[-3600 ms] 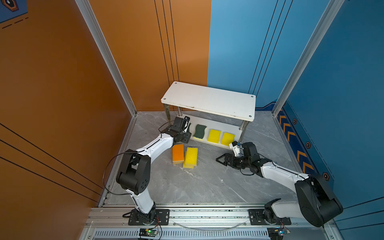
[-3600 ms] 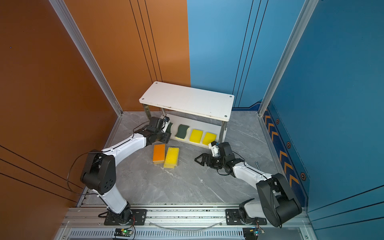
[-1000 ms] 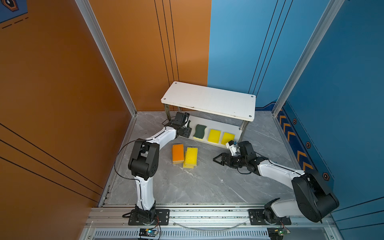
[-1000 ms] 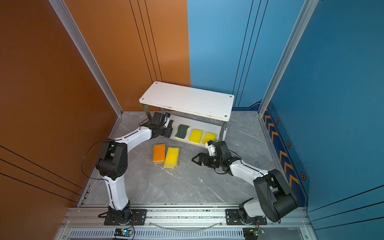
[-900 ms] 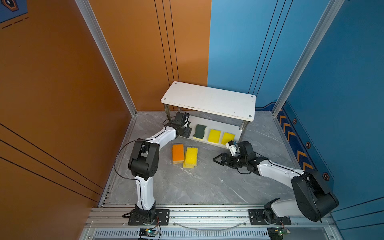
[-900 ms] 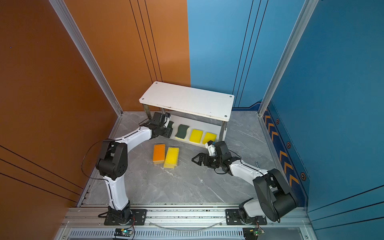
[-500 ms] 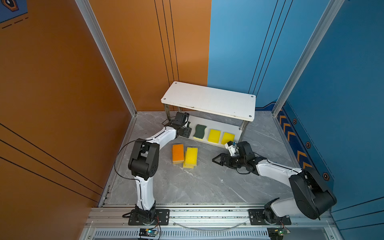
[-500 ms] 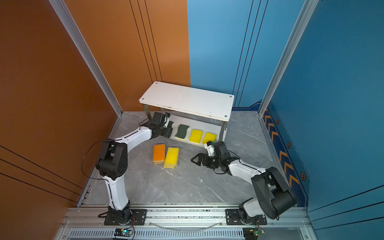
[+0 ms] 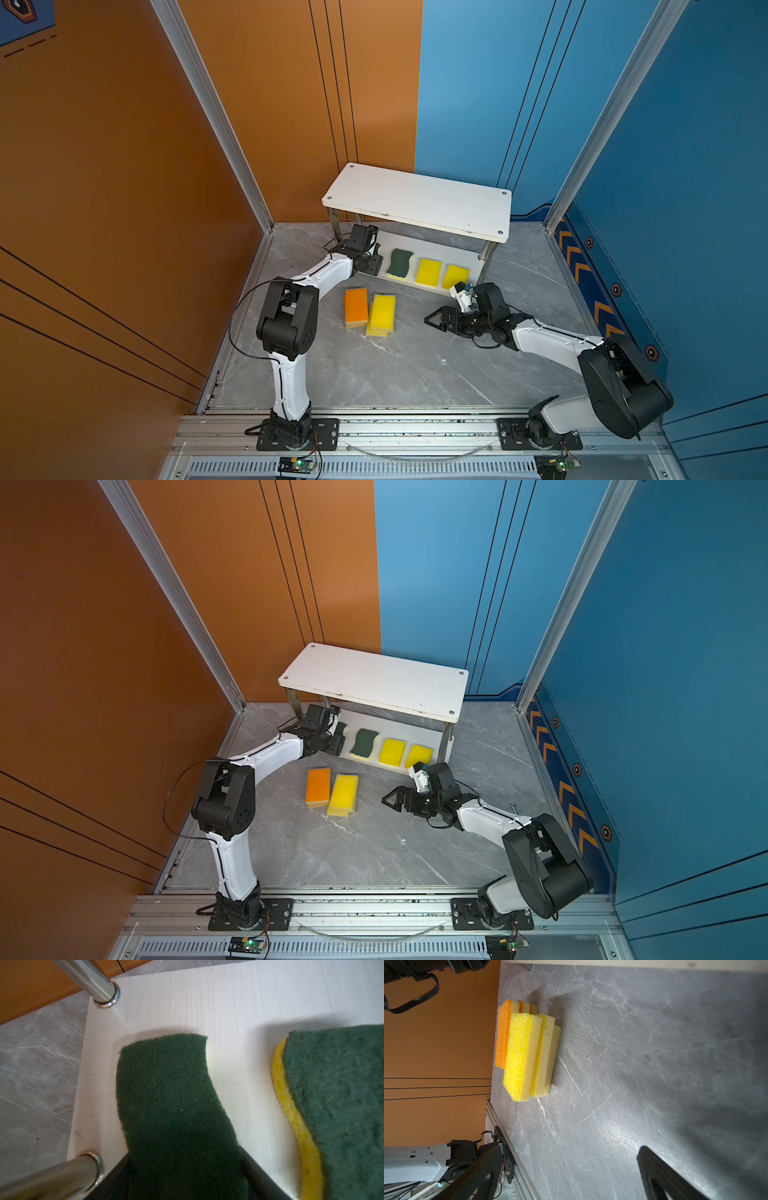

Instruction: Place and organize the cleaning sponges onto the shelf

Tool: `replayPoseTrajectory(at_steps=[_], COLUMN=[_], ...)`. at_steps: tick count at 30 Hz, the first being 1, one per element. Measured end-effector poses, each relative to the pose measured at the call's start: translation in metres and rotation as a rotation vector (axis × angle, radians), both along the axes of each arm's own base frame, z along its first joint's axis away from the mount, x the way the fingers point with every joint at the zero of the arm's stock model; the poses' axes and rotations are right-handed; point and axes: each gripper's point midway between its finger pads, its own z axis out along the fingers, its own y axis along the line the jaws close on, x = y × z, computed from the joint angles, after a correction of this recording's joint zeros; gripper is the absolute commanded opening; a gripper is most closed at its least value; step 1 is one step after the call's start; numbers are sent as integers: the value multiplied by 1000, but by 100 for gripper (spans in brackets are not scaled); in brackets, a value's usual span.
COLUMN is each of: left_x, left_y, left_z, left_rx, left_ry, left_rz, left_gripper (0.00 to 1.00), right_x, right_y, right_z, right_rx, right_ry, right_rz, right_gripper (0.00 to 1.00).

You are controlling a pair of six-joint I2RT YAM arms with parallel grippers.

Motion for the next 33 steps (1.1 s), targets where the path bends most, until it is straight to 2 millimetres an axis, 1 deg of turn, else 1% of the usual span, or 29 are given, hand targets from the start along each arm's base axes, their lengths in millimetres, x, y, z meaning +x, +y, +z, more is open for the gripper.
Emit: replayPoseTrajectory(at_steps=[14, 23, 33], left_x=[0, -1, -2], left_y=[3, 4, 4], left_z=[-1, -2, -2], left_rx=[6, 11, 14], left_ry=[2, 8, 10], left_rz=[16, 19, 21], left_gripper=[73, 77, 82], right_x=[0, 0, 3], right_y=[0, 0, 4], right_z=[0, 0, 6], right_rx=[0, 1, 8], right_ry=[0, -1, -16], right_rz=[0, 1, 6], right_gripper=[100, 100, 100])
